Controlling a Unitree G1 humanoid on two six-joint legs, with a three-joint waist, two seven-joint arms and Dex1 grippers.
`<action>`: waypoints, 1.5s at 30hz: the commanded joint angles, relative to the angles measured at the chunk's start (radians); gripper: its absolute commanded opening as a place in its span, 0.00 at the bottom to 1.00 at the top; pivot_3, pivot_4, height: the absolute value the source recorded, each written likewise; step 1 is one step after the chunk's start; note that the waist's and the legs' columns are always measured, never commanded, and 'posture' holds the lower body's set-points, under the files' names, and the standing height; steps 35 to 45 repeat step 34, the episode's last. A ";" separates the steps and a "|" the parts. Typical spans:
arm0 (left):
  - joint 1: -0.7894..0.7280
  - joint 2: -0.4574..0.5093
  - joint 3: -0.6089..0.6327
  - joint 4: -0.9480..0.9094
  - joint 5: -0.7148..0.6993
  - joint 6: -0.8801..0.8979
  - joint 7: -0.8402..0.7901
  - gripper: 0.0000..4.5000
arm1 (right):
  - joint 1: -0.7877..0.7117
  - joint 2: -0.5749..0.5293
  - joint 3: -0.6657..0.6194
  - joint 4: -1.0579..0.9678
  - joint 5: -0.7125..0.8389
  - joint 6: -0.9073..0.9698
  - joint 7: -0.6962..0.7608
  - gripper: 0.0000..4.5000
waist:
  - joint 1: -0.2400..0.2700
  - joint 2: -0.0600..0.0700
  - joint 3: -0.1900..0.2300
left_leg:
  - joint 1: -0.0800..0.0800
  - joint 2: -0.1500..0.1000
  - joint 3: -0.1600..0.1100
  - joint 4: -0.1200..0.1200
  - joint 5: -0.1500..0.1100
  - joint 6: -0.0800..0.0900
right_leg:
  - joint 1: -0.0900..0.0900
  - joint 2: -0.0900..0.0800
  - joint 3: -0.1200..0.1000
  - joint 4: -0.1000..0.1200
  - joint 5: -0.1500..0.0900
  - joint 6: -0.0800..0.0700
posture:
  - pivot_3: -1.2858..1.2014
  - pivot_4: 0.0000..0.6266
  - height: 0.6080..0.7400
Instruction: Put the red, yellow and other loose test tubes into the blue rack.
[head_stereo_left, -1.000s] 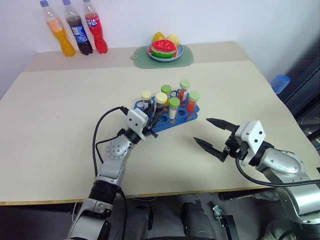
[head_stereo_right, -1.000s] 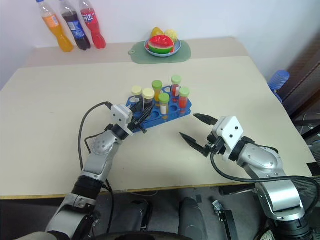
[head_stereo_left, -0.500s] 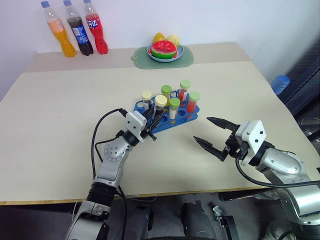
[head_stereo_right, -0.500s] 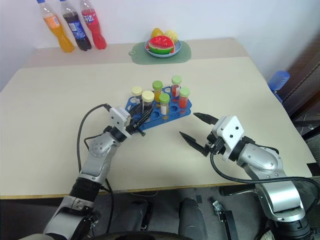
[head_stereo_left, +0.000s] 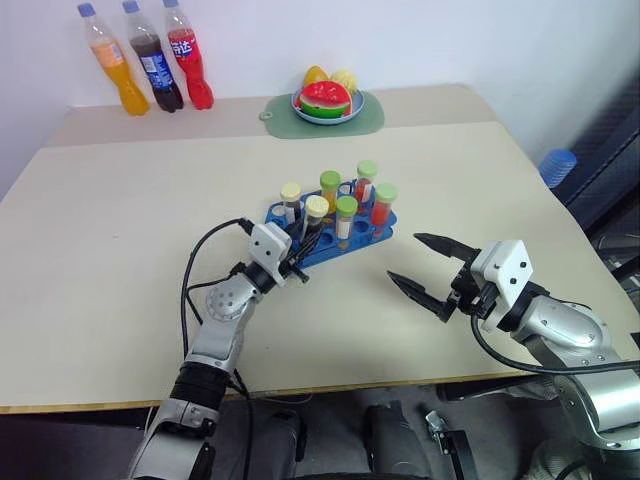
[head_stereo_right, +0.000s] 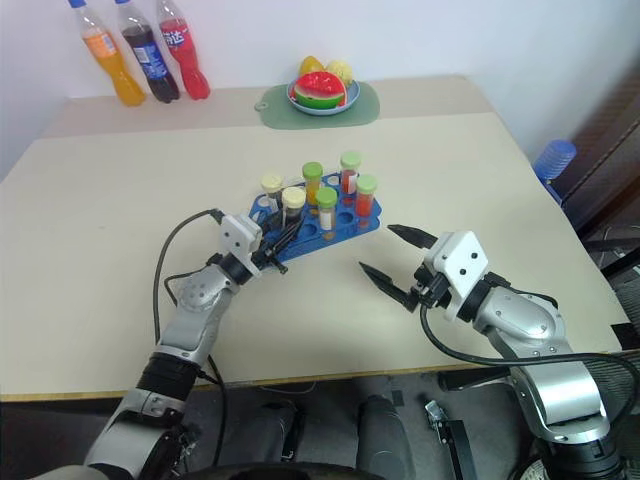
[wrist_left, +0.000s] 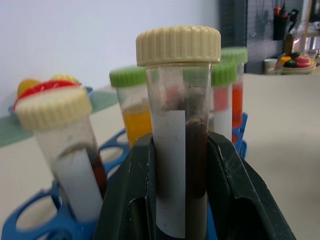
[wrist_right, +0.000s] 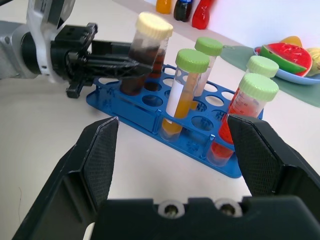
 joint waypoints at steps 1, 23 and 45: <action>0.011 0.015 0.009 0.017 0.004 0.007 -0.016 0.17 | -0.003 0.010 -0.014 -0.027 0.006 -0.017 -0.009 0.85 | -0.001 0.000 0.000 | 0.000 0.000 0.000 0.000 0.000 0.000 | 0.000 0.000 0.000 0.000 0.000 0.000 | 0.52 0.24 1.00; 0.255 0.217 0.156 -0.295 -0.217 0.135 -0.244 0.71 | 0.141 0.068 -0.079 0.013 0.018 -0.057 -0.033 0.85 | 0.000 0.000 0.000 | -0.001 0.000 -0.001 -0.001 0.000 0.000 | -0.001 0.000 0.000 0.000 0.000 0.000 | 0.52 0.24 1.00; 0.485 0.462 0.339 -0.465 -0.415 0.358 -0.384 0.71 | 0.361 0.068 -0.237 0.016 0.069 -0.151 0.034 0.85 | 0.000 0.001 0.001 | 0.000 0.000 -0.001 -0.001 -0.003 0.005 | 0.000 0.000 0.000 0.000 0.000 0.000 | 0.52 0.24 1.00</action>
